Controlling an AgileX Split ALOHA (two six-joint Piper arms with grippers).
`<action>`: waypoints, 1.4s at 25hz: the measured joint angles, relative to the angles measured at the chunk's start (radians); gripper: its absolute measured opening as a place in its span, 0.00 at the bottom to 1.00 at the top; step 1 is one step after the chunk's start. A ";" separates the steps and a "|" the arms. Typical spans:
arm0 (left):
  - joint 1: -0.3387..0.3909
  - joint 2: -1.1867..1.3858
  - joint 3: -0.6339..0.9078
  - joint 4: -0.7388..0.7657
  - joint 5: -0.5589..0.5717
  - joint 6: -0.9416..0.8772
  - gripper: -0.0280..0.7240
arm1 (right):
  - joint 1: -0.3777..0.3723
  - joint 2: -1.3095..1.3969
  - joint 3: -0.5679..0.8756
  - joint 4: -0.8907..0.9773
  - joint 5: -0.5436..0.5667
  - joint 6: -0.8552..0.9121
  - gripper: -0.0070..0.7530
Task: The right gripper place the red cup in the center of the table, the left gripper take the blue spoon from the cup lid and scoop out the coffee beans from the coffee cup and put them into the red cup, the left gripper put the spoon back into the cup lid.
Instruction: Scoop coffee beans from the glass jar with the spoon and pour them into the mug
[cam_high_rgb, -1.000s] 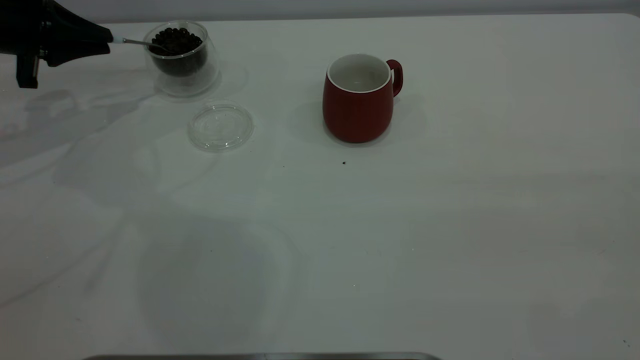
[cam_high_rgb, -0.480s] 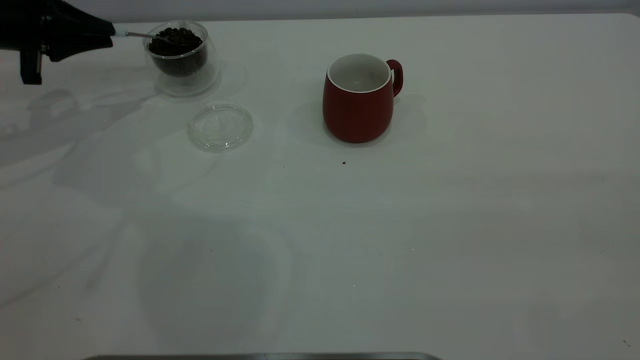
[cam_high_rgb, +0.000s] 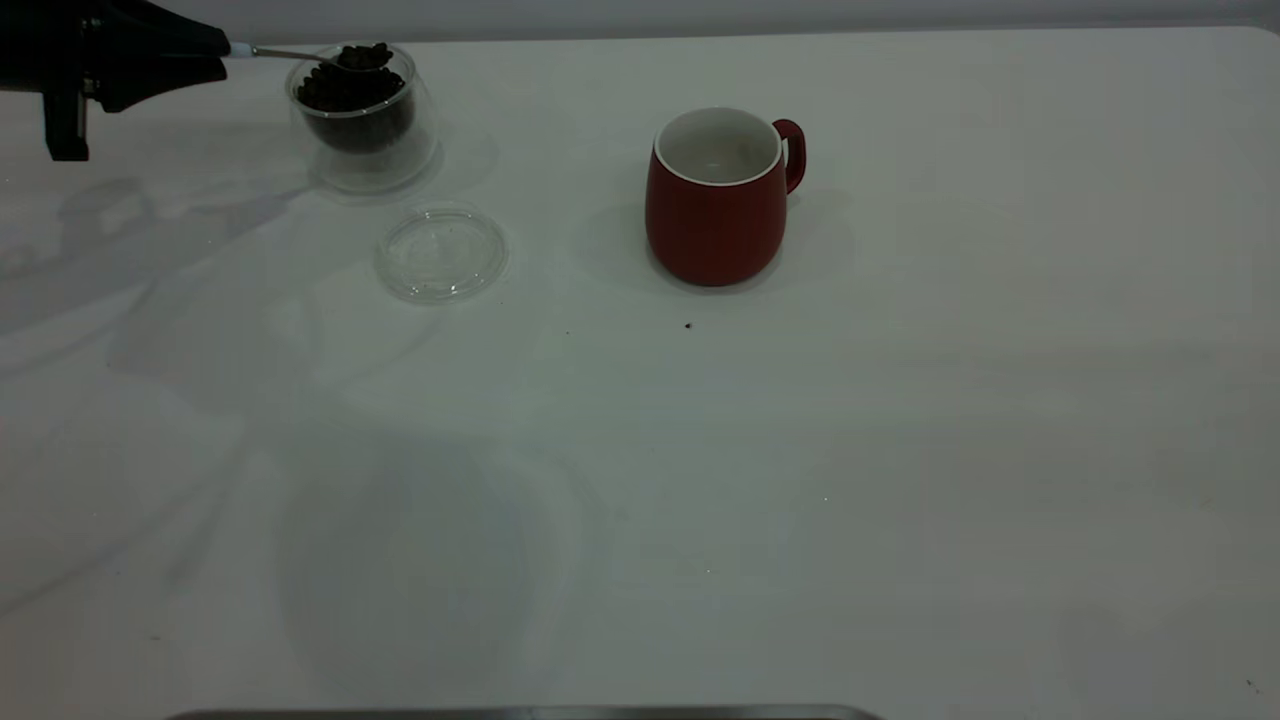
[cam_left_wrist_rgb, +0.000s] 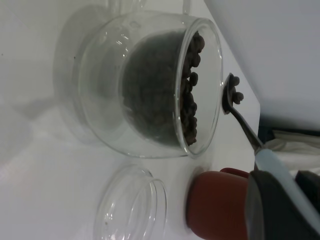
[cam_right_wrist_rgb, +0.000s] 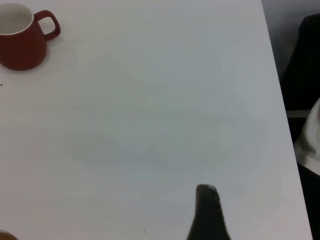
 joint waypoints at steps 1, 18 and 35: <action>0.001 0.000 0.000 0.000 0.002 -0.003 0.19 | 0.000 0.000 0.000 0.000 0.000 0.000 0.79; 0.078 0.007 0.000 0.023 0.142 -0.025 0.19 | 0.000 0.000 0.000 0.000 0.000 0.000 0.79; 0.067 0.007 0.000 0.023 0.236 -0.052 0.19 | 0.000 0.000 0.000 0.000 0.000 0.001 0.79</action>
